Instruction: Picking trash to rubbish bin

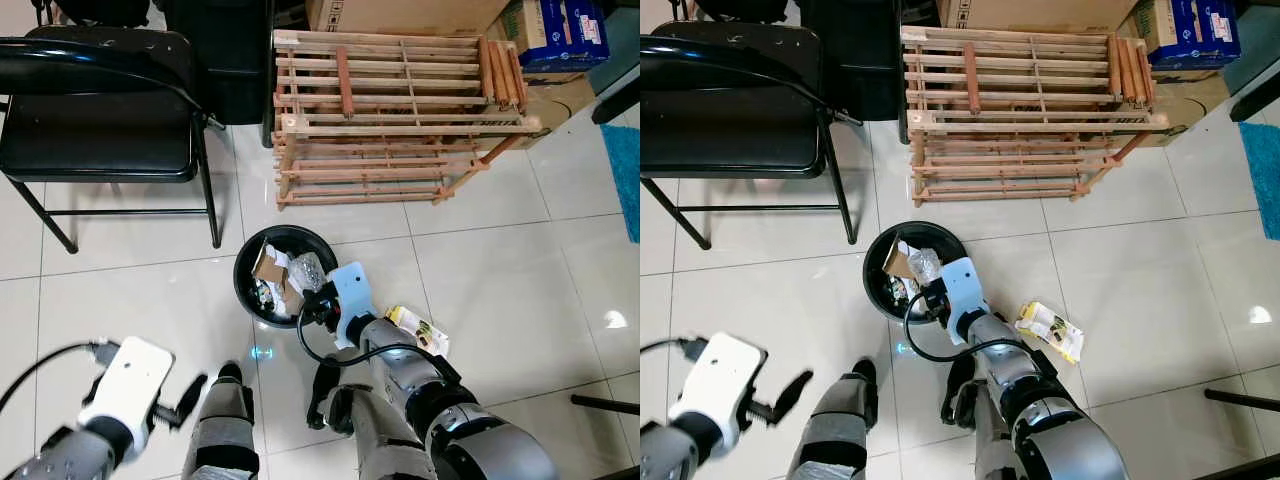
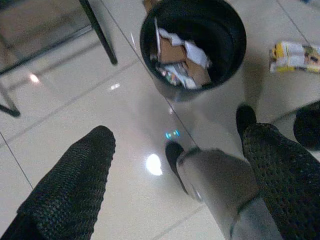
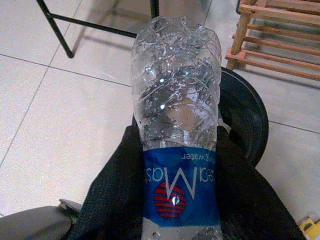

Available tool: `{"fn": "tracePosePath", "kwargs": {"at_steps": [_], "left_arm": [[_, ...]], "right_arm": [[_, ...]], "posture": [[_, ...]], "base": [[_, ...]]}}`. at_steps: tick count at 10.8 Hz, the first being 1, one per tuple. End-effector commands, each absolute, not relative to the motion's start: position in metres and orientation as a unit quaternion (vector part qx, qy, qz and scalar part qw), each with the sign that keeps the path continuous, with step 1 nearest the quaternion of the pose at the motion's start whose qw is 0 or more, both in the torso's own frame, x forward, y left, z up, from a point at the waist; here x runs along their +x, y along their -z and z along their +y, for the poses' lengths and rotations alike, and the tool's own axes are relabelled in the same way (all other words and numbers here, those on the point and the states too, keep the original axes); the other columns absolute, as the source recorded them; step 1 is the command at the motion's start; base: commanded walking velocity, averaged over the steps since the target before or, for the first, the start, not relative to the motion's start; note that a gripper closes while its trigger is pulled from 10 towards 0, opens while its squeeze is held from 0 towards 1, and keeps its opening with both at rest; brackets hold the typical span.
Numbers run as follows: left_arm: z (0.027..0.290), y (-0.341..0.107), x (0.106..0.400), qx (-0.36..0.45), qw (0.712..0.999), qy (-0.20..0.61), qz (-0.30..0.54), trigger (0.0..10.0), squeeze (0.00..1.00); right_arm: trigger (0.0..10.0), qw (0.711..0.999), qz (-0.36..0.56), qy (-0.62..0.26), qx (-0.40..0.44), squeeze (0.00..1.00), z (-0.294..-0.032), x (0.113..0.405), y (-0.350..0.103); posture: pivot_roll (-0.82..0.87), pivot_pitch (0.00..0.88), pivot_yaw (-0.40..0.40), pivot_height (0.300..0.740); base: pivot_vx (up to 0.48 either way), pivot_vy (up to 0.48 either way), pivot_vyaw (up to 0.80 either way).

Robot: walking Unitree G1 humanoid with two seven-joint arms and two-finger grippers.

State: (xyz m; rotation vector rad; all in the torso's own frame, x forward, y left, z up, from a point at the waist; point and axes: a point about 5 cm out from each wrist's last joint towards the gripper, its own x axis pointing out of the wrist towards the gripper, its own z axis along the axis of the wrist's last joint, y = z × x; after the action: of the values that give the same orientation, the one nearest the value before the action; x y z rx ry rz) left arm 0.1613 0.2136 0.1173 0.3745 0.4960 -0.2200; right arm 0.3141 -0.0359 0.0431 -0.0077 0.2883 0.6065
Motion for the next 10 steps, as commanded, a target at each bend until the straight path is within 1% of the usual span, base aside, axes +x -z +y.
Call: {"fn": "tracePosePath", "kwargs": {"at_steps": [1,2,3,4,5,7,8,9,10], "left_arm": [[0.213,-0.11,0.156,0.179,0.943,0.11,0.26,10.0,0.58],[0.21,-0.108,0.155,0.172,0.943,0.119,0.258,10.0,0.56],[0.207,-0.108,0.154,0.165,0.945,0.127,0.254,10.0,0.51],[0.207,-0.107,0.154,0.159,0.946,0.128,0.251,10.0,0.49],[0.203,-0.109,0.155,0.142,0.949,0.14,0.244,10.0,0.52],[0.2,-0.109,0.156,0.132,0.949,0.153,0.241,10.0,0.51],[0.201,-0.108,0.158,0.133,0.949,0.151,0.241,10.0,0.51],[0.201,-0.108,0.158,0.131,0.95,0.151,0.242,10.0,0.51],[0.2,-0.106,0.158,0.13,0.949,0.152,0.244,10.0,0.51]], "right_arm": [[10.0,0.925,0.132,-0.353,0.053,0.0,0.022,0.302,-0.058],[10.0,0.925,0.133,-0.35,0.062,0.0,0.023,0.303,-0.061],[10.0,0.924,0.134,-0.348,0.08,0.0,0.027,0.305,-0.065],[10.0,0.921,0.135,-0.353,0.092,0.0,0.034,0.305,-0.069],[10.0,0.915,0.139,-0.364,0.103,0.0,0.043,0.302,-0.071],[10.0,0.906,0.142,-0.38,0.123,0.0,0.052,0.298,-0.074],[10.0,0.901,0.145,-0.385,0.139,0.44,0.055,0.297,-0.075],[10.0,0.898,0.148,-0.388,0.145,0.61,0.056,0.296,-0.075],[10.0,0.895,0.152,-0.393,0.148,1.0,0.057,0.294,-0.074]], "posture": [[0.68,0.493,-0.164,0.74],[0.68,0.488,-0.164,0.74],[0.68,0.488,-0.164,0.74],[0.68,0.487,-0.16,0.74],[0.68,0.487,-0.16,0.74],[0.67,0.484,-0.157,0.74],[0.66,0.481,-0.158,0.74],[0.66,0.48,-0.16,0.74],[0.66,0.481,-0.162,0.74]], "base": [[0.0,0.0,0.0],[0.0,0.0,0.0],[0.0,0.0,0.0],[0.0,0.0,0.0],[0.0,0.0,0.0],[0.0,0.0,0.0],[0.0,0.0,0.0],[0.0,0.0,0.0],[0.0,0.0,0.0]]}}
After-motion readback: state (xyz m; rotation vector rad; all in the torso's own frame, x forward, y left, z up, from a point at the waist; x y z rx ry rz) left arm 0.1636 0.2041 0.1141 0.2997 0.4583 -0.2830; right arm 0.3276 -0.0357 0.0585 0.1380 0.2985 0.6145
